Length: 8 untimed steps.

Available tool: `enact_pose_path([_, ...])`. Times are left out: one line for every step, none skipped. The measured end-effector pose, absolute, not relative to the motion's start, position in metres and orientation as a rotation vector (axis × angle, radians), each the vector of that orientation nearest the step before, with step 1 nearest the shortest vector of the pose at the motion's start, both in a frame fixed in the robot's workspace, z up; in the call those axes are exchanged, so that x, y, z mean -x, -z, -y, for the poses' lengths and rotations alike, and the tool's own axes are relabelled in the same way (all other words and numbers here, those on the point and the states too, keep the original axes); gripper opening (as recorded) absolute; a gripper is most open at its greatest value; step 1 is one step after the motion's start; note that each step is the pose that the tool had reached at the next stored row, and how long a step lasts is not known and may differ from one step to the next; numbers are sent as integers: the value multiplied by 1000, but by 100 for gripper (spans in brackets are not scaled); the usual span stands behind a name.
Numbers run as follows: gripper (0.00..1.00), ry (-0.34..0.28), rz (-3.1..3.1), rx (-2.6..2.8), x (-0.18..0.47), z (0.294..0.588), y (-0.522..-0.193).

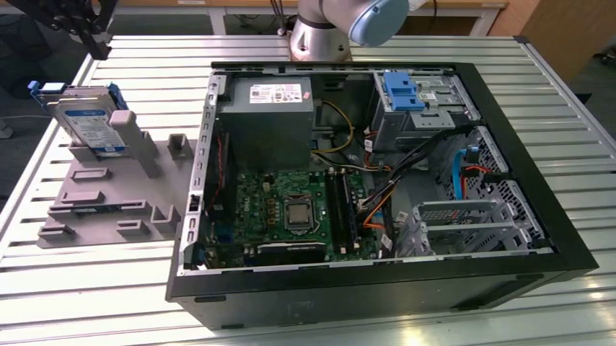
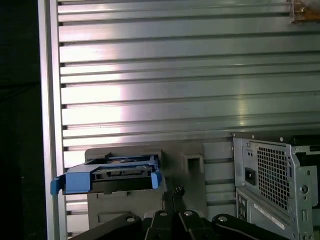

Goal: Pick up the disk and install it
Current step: 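Reach for the disk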

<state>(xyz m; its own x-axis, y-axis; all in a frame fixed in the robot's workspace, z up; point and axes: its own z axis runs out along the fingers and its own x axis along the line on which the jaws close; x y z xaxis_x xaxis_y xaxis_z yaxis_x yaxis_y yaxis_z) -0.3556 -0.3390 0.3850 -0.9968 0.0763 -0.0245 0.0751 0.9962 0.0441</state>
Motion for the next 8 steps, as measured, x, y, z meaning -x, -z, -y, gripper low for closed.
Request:
enact_pose_path([11,-67,-3112,-118,357,339,-385])
enact_pose_path([11,-67,-3112,-118,357,339,-385])
enact_pose_path([11,-67,-3112,-118,357,339,-385])
enact_pose_path([11,-67,-3112,-118,357,339,-385])
enact_pose_path([11,-67,-3113,-118,358,339,-385])
enact_pose_path([11,-67,-3113,-118,358,339,-384])
enact_pose_path([11,-67,-3113,-118,358,339,-384])
enact_pose_path([11,-67,-3112,-118,358,339,-384])
